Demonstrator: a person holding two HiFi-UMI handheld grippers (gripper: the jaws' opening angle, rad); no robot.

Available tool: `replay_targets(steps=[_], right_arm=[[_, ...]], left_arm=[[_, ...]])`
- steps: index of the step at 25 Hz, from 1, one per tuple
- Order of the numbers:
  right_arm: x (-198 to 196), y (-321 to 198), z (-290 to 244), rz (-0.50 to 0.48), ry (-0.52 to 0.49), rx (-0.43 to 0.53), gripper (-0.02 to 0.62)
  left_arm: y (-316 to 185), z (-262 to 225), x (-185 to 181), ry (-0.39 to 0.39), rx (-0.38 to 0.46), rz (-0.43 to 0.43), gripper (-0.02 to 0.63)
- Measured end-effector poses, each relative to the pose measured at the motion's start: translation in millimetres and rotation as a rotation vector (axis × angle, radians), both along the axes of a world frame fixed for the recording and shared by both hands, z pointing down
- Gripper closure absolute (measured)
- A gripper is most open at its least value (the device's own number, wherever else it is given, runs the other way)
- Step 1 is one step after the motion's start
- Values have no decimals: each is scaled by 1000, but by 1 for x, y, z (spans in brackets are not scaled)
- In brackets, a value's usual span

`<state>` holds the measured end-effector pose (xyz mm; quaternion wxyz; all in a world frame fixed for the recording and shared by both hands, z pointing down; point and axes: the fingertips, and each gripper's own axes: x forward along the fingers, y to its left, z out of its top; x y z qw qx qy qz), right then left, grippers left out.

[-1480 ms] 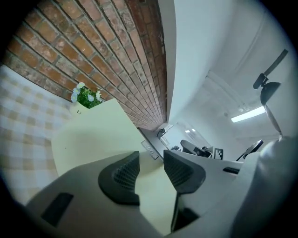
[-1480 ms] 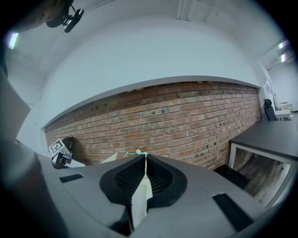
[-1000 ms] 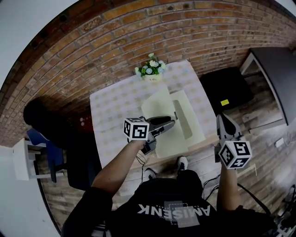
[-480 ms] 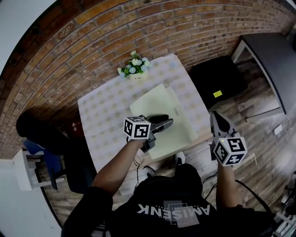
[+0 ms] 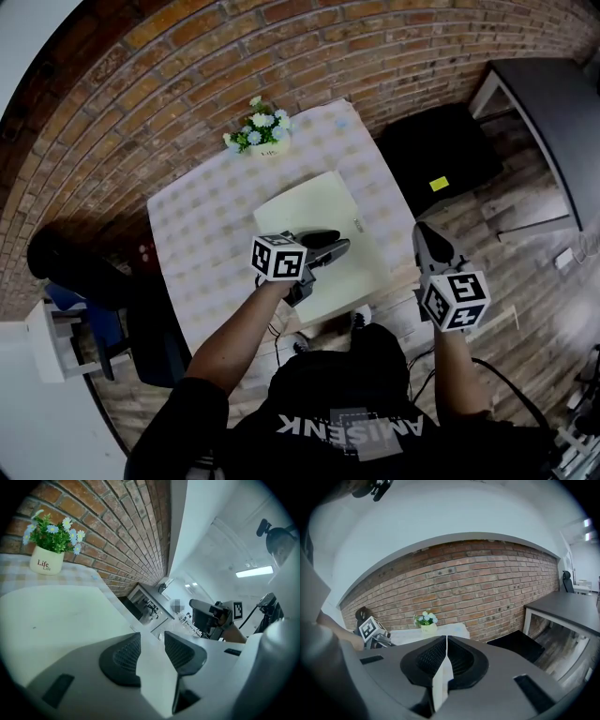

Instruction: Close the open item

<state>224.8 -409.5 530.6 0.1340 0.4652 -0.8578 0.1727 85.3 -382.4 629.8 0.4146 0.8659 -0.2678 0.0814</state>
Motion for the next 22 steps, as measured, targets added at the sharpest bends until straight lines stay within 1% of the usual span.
replay_targets(steps=[5, 9, 15, 19, 22], right_arm=[[-12, -11, 19, -53, 11, -25, 552], [-33, -16, 46, -118, 40, -59, 552], [-69, -16, 100, -254, 122, -131, 552], [-93, -16, 128, -356, 186, -156, 552], [-106, -17, 140, -408, 208, -162, 552]], left_arm=[[-6, 9, 4, -6, -5, -29, 439], [-11, 14, 6, -14, 7, -43, 439], [-19, 20, 6, -29, 14, -81, 439], [-19, 24, 7, -67, 37, -78, 444], [-22, 25, 7, -82, 54, -87, 451]])
